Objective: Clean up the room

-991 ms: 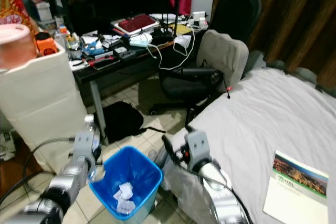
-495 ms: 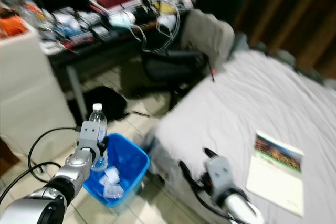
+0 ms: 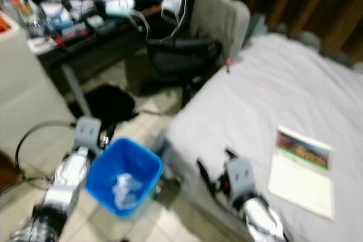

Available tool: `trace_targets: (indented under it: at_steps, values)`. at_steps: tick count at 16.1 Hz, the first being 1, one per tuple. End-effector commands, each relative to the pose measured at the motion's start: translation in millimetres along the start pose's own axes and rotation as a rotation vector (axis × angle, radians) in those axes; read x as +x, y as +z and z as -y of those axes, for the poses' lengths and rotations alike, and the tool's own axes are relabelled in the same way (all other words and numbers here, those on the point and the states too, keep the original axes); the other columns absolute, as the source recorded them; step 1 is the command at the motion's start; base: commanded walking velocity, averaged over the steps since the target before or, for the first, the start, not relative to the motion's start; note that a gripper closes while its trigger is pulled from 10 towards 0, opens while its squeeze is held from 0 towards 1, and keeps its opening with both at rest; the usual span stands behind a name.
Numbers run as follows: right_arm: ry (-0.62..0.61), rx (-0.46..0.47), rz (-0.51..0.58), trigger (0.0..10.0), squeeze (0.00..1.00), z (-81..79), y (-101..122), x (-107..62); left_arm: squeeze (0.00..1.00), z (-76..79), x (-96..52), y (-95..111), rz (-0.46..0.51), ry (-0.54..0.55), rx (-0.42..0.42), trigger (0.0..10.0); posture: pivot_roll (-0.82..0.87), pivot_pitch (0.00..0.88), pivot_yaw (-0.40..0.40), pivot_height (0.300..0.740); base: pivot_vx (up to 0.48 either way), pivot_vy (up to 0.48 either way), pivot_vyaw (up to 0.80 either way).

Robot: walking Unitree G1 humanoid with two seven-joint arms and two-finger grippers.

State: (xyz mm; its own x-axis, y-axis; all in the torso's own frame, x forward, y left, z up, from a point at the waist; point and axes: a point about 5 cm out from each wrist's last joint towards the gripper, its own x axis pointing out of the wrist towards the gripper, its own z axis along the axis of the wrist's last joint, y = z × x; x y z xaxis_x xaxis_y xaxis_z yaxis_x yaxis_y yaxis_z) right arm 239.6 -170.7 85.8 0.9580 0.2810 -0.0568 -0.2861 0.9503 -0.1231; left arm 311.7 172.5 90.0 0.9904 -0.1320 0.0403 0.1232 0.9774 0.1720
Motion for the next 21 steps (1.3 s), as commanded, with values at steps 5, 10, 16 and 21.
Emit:
trace_targets:
  at_steps: [5,10,16,21]
  values:
    - [-0.182,0.016,0.091,10.0,0.0,17.9,12,21.9,0.0,61.0,-34.8,47,0.16,-0.251,-0.174,10.0,0.02,0.0,0.015,0.74,0.0,0.0,0.0]
    - [-0.153,0.009,0.078,10.0,0.0,19.6,9,32.5,0.0,47.8,-11.0,39,0.057,-0.184,-0.113,10.0,-0.04,0.0,0.037,0.74,0.0,0.0,-0.73]
    - [-0.149,0.043,0.016,10.0,0.0,24.8,-6,31.3,0.0,55.7,-18.3,22,-0.013,-0.21,-0.11,10.0,-0.05,0.0,0.043,0.74,0.0,-0.204,-0.8]
    - [-0.154,0.051,-0.017,10.0,0.0,16.2,-22,26.0,0.0,28.4,-21.3,1,-0.126,0.039,-0.187,10.0,-0.03,0.0,0.037,0.74,0.0,0.0,-0.8]
